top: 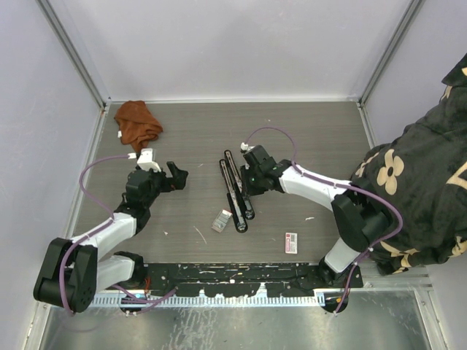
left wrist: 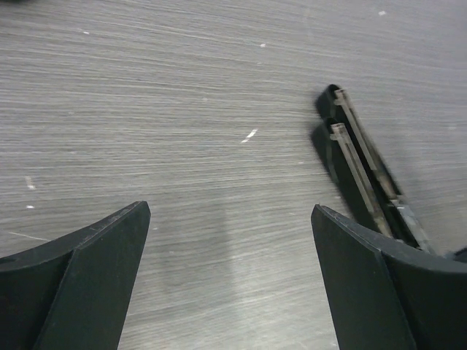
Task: Load the staples into the stapler
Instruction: Pick up the stapler.
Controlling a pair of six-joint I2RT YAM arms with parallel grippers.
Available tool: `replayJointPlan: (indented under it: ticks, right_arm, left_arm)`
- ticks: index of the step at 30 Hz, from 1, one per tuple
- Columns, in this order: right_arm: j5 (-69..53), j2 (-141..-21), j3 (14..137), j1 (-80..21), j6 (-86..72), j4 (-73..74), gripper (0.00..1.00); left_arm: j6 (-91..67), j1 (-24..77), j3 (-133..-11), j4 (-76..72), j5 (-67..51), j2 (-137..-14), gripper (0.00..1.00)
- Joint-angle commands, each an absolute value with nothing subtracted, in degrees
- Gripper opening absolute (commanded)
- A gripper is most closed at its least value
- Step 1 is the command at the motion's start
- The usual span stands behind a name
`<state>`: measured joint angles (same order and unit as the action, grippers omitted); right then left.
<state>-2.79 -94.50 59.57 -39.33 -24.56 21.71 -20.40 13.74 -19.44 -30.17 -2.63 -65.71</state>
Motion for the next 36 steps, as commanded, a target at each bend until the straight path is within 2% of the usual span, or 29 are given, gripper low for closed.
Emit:
replayJointPlan:
  ticks: [1, 8, 14, 24, 36]
  right_arm:
    - [-6.54, -86.77, 60.8, -39.69, -19.64, 19.99, 0.23]
    - [-23.91, -77.81, 55.22, -39.82, -11.54, 10.52, 0.24]
    - [-32.85, -72.47, 52.94, -40.78, -8.37, 3.44, 0.25]
    - [-33.45, -71.59, 54.92, -43.48, -4.41, 2.91, 0.25]
    - [-33.11, -72.15, 56.14, -43.66, -3.08, 1.94, 0.25]
  left_arm:
    - [-28.7, 13.56, -22.3, -30.48, -10.17, -60.91, 0.95]
    - [-51.23, 13.55, -24.82, -30.48, -25.7, -58.13, 0.93]
    - [-63.23, 14.84, -26.8, -32.77, -37.61, -59.8, 0.85]
    - [-65.59, 19.54, -30.09, -28.92, -46.1, -59.5, 0.69]
    - [-63.81, 21.07, -29.57, -21.85, -48.26, -59.04, 0.49]
